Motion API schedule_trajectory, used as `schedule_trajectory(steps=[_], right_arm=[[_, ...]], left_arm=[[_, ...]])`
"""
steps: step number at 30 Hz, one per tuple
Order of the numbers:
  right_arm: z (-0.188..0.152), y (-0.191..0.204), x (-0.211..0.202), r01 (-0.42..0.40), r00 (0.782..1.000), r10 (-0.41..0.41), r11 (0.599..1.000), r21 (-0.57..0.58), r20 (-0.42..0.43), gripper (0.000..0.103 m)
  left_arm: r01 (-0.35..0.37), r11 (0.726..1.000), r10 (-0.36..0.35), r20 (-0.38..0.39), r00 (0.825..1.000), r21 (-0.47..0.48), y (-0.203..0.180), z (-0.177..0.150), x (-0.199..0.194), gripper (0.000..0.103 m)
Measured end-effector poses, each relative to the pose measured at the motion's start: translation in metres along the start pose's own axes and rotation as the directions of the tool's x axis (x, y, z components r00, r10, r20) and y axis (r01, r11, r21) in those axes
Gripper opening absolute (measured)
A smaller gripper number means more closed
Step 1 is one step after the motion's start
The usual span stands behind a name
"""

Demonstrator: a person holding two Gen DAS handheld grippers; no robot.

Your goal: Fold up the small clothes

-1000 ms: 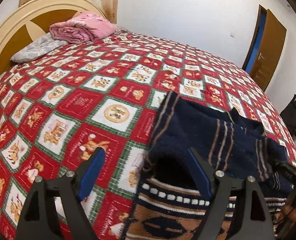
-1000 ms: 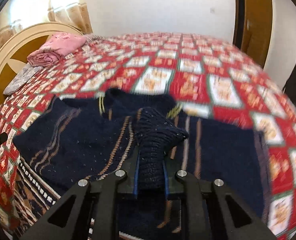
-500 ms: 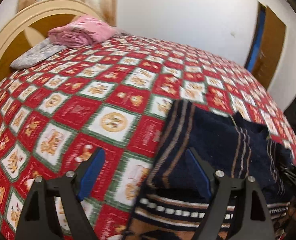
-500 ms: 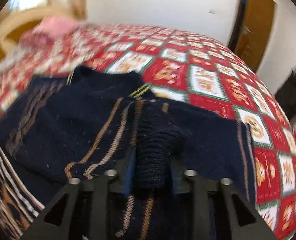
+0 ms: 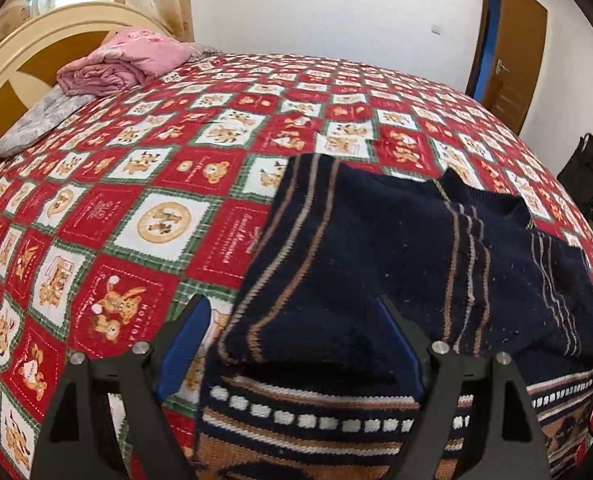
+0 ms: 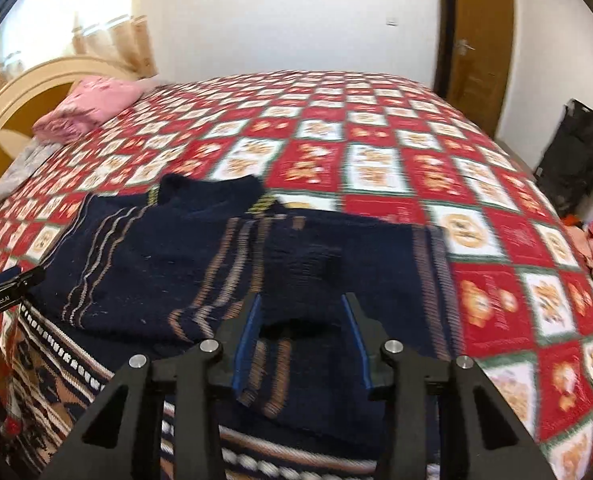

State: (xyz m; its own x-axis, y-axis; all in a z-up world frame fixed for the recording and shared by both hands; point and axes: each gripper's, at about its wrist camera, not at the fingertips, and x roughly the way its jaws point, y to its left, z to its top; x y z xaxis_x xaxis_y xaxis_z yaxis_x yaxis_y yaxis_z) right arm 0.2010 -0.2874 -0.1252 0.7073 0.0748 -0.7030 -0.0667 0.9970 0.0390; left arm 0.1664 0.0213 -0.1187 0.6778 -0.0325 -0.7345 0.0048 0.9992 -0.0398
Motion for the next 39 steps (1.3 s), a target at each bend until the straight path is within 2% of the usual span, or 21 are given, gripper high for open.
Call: schedule_trajectory(steps=[5,9,14,16,20,21,23,27,30,34,37,39], right_arm=[[0.019,0.015,0.036,-0.032,0.999,0.032,0.999,-0.001,-0.009,0.042],[0.015,0.01,0.072,-0.017,0.994,0.019,1.0,0.022,-0.111,0.042],[0.008,0.009,0.071,0.0,0.998,0.0,1.0,0.002,-0.067,0.042],[0.008,0.009,0.073,-0.003,0.998,0.003,1.0,0.014,-0.06,0.043],[0.014,0.006,0.073,-0.025,0.996,0.027,0.999,0.026,-0.081,0.047],[0.015,0.005,0.064,-0.049,0.995,0.053,0.997,0.053,-0.079,0.047],[0.014,-0.002,0.037,-0.121,0.993,0.122,0.988,0.1,-0.002,0.047],[0.003,-0.009,-0.033,-0.182,0.976,0.168,0.979,0.092,0.139,0.047],[-0.009,-0.025,-0.085,-0.264,0.945,0.231,0.957,0.121,0.233,0.047],[-0.028,-0.051,-0.133,-0.391,0.895,0.315,0.895,0.214,0.317,0.047],[-0.043,-0.055,-0.151,-0.408,0.894,0.333,0.883,0.233,0.3,0.047],[-0.056,-0.05,-0.159,-0.394,0.911,0.353,0.897,0.199,0.214,0.05]], left_arm=[[-0.031,0.999,0.031,0.004,1.0,0.033,-0.009,0.004,0.003,0.085],[-0.066,0.996,0.065,0.019,0.998,0.058,-0.02,0.016,0.014,0.085],[-0.08,0.995,0.083,-0.05,0.995,0.064,-0.022,0.008,0.041,0.086],[-0.085,0.995,0.086,-0.02,0.996,0.049,-0.02,0.005,0.039,0.095],[-0.086,0.995,0.087,-0.027,0.996,0.051,-0.016,0.008,0.039,0.098],[-0.088,0.995,0.089,-0.034,0.995,0.053,-0.014,0.009,0.036,0.098],[-0.092,0.994,0.094,-0.017,0.995,0.061,-0.01,0.011,0.025,0.098],[-0.075,0.992,0.07,0.05,0.996,0.102,0.011,0.009,-0.011,0.098],[-0.025,0.993,0.018,0.065,0.998,0.115,0.034,0.003,-0.038,0.098],[0.041,0.991,-0.051,0.076,0.996,0.131,0.057,-0.008,-0.066,0.098],[0.041,0.984,-0.056,0.086,0.995,0.171,0.063,-0.019,-0.081,0.098],[0.046,0.978,-0.065,0.086,0.994,0.203,0.064,-0.028,-0.088,0.098]])
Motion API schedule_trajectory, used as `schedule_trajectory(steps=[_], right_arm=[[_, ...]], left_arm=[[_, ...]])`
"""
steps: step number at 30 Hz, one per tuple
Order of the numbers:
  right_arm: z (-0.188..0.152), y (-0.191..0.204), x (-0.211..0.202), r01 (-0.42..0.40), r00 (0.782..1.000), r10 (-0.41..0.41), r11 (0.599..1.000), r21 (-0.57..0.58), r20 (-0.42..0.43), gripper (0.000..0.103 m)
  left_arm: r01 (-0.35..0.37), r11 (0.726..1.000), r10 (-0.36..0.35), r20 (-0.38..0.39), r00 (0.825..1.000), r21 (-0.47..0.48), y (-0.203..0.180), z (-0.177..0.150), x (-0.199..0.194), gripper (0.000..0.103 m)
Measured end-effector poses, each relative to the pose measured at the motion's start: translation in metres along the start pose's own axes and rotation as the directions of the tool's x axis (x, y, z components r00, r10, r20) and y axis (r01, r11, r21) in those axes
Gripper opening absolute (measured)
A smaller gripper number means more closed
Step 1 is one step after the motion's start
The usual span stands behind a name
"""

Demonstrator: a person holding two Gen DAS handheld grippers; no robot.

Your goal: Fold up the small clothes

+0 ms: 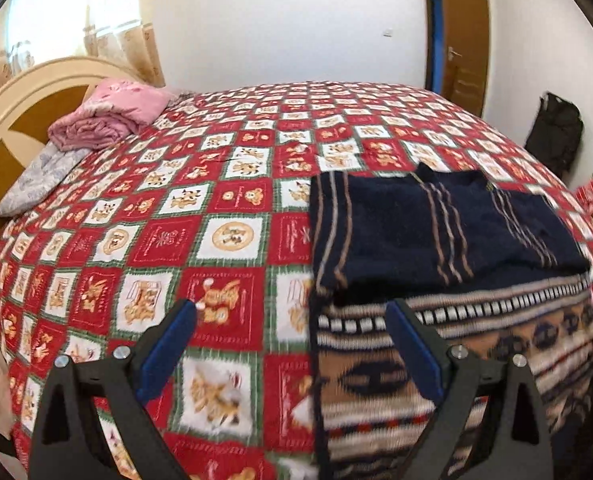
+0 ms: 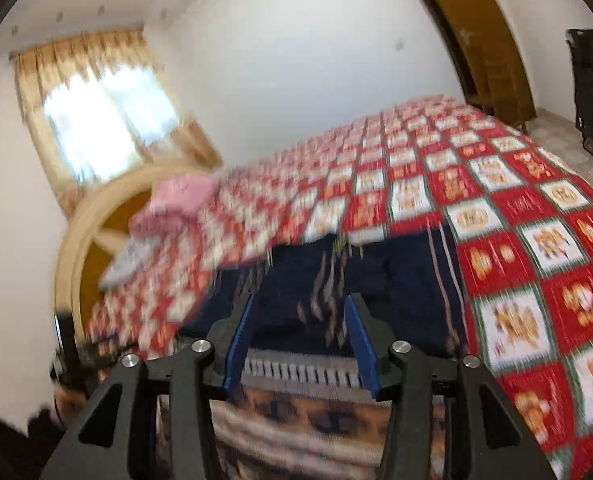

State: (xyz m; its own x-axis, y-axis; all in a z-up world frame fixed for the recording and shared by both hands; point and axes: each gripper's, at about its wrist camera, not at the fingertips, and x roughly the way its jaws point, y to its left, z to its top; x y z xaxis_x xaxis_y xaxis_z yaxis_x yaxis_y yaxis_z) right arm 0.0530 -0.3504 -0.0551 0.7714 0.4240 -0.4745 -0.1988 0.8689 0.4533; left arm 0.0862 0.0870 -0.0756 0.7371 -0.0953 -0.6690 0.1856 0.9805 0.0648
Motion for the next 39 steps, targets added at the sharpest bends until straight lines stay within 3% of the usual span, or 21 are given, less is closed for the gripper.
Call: schedule_trajectory(steps=[3,5,6,10,12,15,20,25,29,32,34,37,39], right_arm=[[-0.027,0.01,-0.003,-0.022,0.989,0.012,0.997,-0.073,-0.145,0.052],[-0.051,0.017,0.001,-0.037,0.971,0.009,0.993,-0.113,-0.241,0.067],[-0.062,0.021,0.005,-0.045,0.958,0.004,0.99,-0.136,-0.288,0.067],[-0.111,0.036,0.029,-0.076,0.877,-0.046,0.969,-0.233,-0.479,0.067],[-0.127,0.044,0.034,-0.115,0.845,-0.052,0.954,-0.275,-0.533,0.067],[-0.148,0.062,0.031,-0.197,0.817,-0.033,0.922,-0.332,-0.575,0.067],[-0.172,0.079,0.041,-0.238,0.785,-0.095,0.866,-0.44,-0.612,0.067],[-0.19,0.087,0.065,-0.317,0.719,-0.193,0.764,-0.562,-0.668,0.067],[-0.2,0.095,0.081,-0.403,0.678,-0.208,0.698,-0.592,-0.705,0.067],[-0.215,0.101,0.087,-0.467,0.633,-0.228,0.65,-0.6,-0.74,0.067],[-0.222,0.104,0.084,-0.48,0.635,-0.247,0.616,-0.625,-0.732,0.066],[-0.222,0.102,0.075,-0.491,0.622,-0.22,0.638,-0.593,-0.752,0.042],[-0.223,0.102,0.067,-0.479,0.634,-0.228,0.634,-0.607,-0.739,0.031]], left_arm=[[0.015,0.999,-0.015,0.005,1.0,0.05,-0.006,-0.014,-0.013,0.098],[0.043,0.996,-0.044,0.011,0.999,0.081,-0.015,-0.026,-0.021,0.098],[0.061,0.994,-0.062,0.008,0.998,0.09,-0.018,-0.03,-0.023,0.098],[0.109,0.984,-0.108,-0.012,0.994,0.141,-0.041,-0.047,-0.029,0.098],[0.123,0.98,-0.123,-0.008,0.992,0.155,-0.05,-0.053,-0.033,0.098],[0.13,0.976,-0.132,0.002,0.991,0.176,-0.065,-0.055,-0.039,0.098],[0.158,0.961,-0.164,0.005,0.987,0.228,-0.087,-0.063,-0.049,0.098],[0.111,0.948,-0.123,0.021,0.992,0.298,-0.102,-0.065,-0.056,0.098],[0.112,0.95,-0.129,0.04,0.991,0.291,-0.1,-0.063,-0.063,0.098],[0.1,0.957,-0.114,0.036,0.993,0.274,-0.094,-0.062,-0.062,0.098],[0.091,0.962,-0.102,0.03,0.994,0.258,-0.09,-0.061,-0.059,0.098],[0.082,0.97,-0.09,0.026,0.996,0.227,-0.08,-0.059,-0.056,0.098],[0.077,0.977,-0.084,0.026,0.996,0.2,-0.072,-0.057,-0.055,0.098]])
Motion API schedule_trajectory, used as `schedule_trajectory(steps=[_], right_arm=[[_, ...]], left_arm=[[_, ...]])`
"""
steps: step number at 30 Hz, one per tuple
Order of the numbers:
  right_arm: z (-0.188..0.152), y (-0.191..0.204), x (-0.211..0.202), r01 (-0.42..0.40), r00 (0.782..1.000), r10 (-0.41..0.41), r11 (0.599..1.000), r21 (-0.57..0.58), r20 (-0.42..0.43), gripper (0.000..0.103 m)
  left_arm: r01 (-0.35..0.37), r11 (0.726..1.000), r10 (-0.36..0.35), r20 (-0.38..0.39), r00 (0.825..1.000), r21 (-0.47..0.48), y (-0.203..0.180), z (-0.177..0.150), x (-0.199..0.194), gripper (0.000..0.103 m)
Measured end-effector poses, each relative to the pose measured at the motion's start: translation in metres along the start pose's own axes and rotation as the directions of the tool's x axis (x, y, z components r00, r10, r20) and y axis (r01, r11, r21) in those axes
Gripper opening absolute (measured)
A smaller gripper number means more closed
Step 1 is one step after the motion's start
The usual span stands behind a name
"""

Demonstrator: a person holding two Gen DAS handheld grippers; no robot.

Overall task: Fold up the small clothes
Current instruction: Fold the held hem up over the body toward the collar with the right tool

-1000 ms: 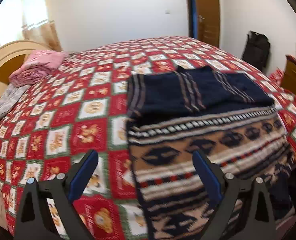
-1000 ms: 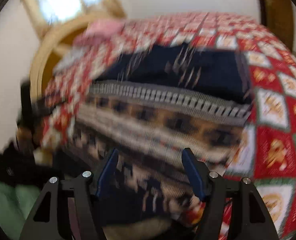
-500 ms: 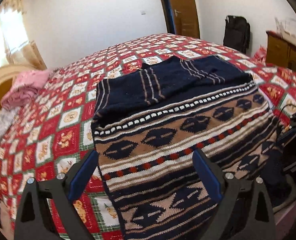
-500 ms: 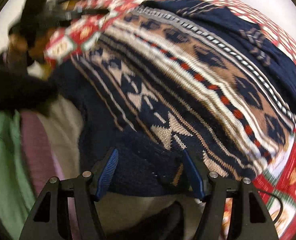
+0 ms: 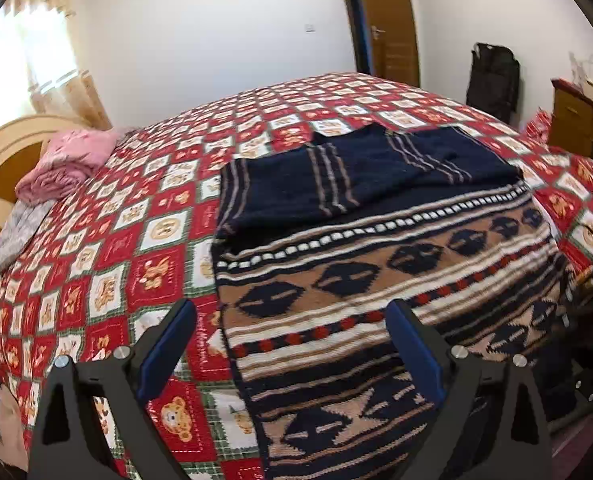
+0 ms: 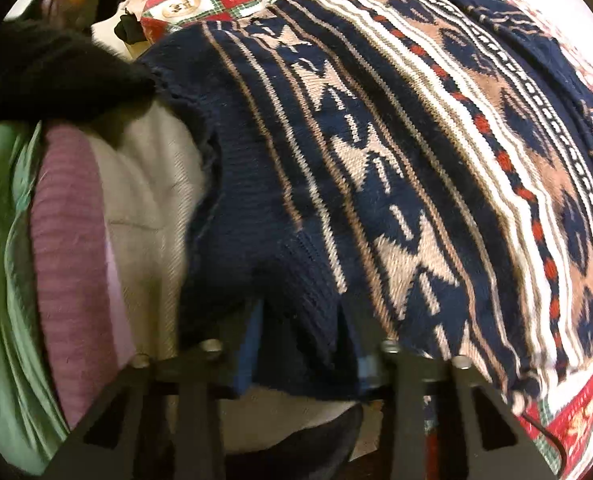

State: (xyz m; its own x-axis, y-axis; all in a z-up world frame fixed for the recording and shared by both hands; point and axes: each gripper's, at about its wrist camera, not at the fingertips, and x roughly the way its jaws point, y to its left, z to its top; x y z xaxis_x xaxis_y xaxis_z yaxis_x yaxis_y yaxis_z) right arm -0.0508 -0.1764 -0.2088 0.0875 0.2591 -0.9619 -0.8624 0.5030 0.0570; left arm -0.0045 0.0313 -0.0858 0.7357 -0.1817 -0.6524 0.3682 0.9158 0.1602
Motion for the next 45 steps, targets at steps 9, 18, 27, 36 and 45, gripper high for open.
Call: schedule_trajectory(steps=[9,18,27,36,45], right_arm=[[-0.017,-0.025,-0.083,0.069,0.949,-0.128,0.976,0.207,0.288,0.013],[-0.033,-0.187,-0.108,-0.116,0.805,-0.401,0.617,0.778,0.438,0.014],[-0.043,-0.21,-0.054,-0.154,0.843,-0.385,0.496,0.855,0.376,0.014],[-0.04,-0.202,-0.05,-0.107,0.84,-0.414,0.507,0.856,0.35,0.014],[-0.042,-0.203,-0.048,-0.128,0.838,-0.408,0.496,0.859,0.361,0.014]], left_arm=[[-0.05,0.994,0.051,0.008,0.999,-0.1,0.033,0.004,-0.003,0.098],[-0.09,0.987,0.096,0.046,0.994,-0.131,0.061,0.005,-0.011,0.098],[0.05,0.999,-0.05,-0.008,0.999,-0.014,0.057,-0.016,0.015,0.099],[0.035,0.998,-0.043,-0.143,0.989,-0.058,0.03,-0.009,0.078,0.098],[0.082,0.997,-0.082,-0.135,0.987,-0.005,-0.005,-0.019,0.073,0.099]])
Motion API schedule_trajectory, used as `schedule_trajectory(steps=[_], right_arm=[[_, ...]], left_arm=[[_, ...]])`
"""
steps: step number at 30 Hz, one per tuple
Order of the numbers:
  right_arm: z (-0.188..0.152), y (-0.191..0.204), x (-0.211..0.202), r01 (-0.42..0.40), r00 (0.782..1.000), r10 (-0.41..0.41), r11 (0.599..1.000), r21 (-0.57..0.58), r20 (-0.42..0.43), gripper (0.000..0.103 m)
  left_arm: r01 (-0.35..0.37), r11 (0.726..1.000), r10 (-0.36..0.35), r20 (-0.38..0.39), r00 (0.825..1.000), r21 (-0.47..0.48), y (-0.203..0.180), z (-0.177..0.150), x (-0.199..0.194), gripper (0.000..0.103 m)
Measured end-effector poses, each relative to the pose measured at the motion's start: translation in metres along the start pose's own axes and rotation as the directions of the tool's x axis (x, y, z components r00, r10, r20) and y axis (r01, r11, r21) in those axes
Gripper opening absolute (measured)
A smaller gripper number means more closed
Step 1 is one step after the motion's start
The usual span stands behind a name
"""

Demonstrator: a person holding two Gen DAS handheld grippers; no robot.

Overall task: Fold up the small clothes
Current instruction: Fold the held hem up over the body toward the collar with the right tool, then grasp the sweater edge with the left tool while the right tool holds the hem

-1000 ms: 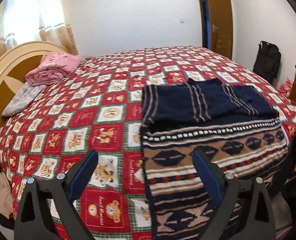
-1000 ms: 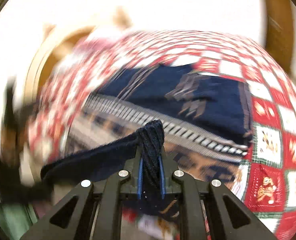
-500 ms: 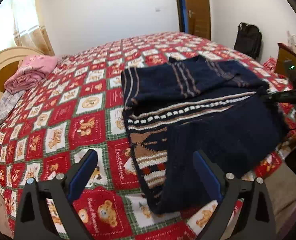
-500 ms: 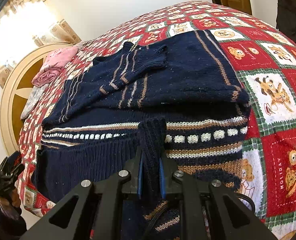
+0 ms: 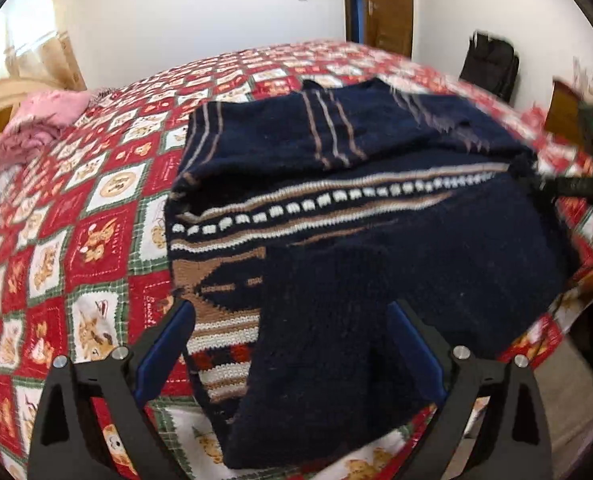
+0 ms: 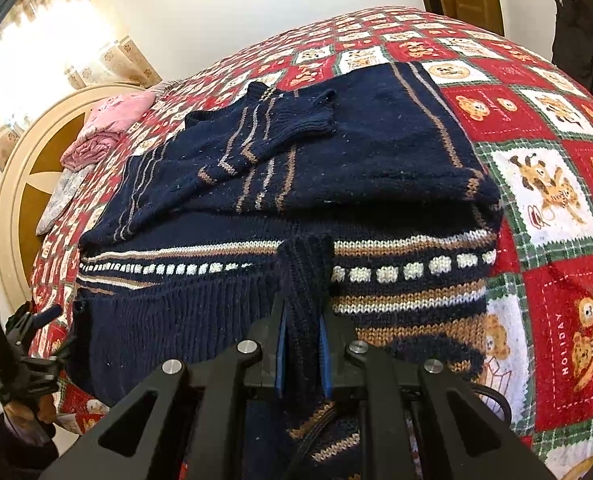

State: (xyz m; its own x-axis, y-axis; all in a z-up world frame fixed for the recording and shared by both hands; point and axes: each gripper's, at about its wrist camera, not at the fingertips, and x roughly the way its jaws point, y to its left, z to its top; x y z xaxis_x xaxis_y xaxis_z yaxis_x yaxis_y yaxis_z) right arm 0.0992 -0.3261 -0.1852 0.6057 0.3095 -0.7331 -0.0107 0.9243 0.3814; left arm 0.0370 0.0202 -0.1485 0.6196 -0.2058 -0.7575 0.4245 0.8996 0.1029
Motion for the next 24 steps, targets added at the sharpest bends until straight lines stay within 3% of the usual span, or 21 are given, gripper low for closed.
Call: schedule_trajectory(steps=[2,5,7,9,10,13,16,19,20,23,24], right_arm=[[-0.001,-0.001,0.0,-0.006,1.0,0.006,1.0,0.007,0.002,0.014],[0.0,-0.003,0.0,-0.016,1.0,0.016,1.0,0.023,0.002,0.014],[0.0,-0.002,0.0,-0.011,1.0,0.011,1.0,0.018,0.002,0.014],[-0.001,-0.002,0.0,-0.007,1.0,0.007,1.0,0.014,0.003,0.014],[-0.001,-0.002,0.0,-0.007,1.0,0.007,1.0,0.014,0.003,0.014],[-0.002,-0.003,-0.001,-0.015,1.0,0.015,1.0,0.025,0.008,0.014],[-0.002,-0.003,-0.001,-0.01,1.0,0.01,1.0,0.019,0.01,0.014],[-0.003,-0.002,-0.001,-0.004,1.0,0.004,1.0,0.013,0.012,0.014],[-0.003,-0.002,-0.001,-0.002,1.0,0.002,1.0,0.011,0.013,0.014],[-0.003,-0.001,-0.001,-0.002,1.0,0.002,1.0,0.004,0.016,0.014],[-0.003,-0.001,-0.001,-0.004,1.0,0.004,1.0,0.004,0.018,0.014]], left_arm=[[-0.061,0.998,0.061,-0.053,0.997,0.014,-0.004,-0.002,0.014,0.099],[-0.023,0.998,0.018,-0.089,0.996,-0.056,0.002,-0.005,0.024,0.088],[0.062,0.991,-0.071,-0.073,0.995,-0.116,0.008,-0.006,0.021,0.049],[0.073,0.99,-0.081,-0.065,0.995,-0.118,0.007,-0.004,0.017,0.031],[0.065,0.991,-0.073,-0.063,0.995,-0.114,0.006,-0.004,0.014,0.027],[0.064,0.989,-0.069,-0.029,0.997,-0.132,0.009,-0.003,-0.001,0.023],[0.078,0.974,-0.074,0.025,0.997,-0.213,0.035,-0.001,-0.013,0.026],[-0.01,0.944,0.014,0.011,1.0,-0.329,0.074,-0.002,-0.011,0.026],[-0.014,0.933,0.014,-0.002,1.0,-0.359,0.085,-0.004,-0.01,0.026],[-0.004,0.93,0.007,0.007,1.0,-0.367,0.089,-0.008,-0.014,0.026],[0.005,0.933,0.003,0.022,1.0,-0.359,0.086,-0.009,-0.017,0.03]])
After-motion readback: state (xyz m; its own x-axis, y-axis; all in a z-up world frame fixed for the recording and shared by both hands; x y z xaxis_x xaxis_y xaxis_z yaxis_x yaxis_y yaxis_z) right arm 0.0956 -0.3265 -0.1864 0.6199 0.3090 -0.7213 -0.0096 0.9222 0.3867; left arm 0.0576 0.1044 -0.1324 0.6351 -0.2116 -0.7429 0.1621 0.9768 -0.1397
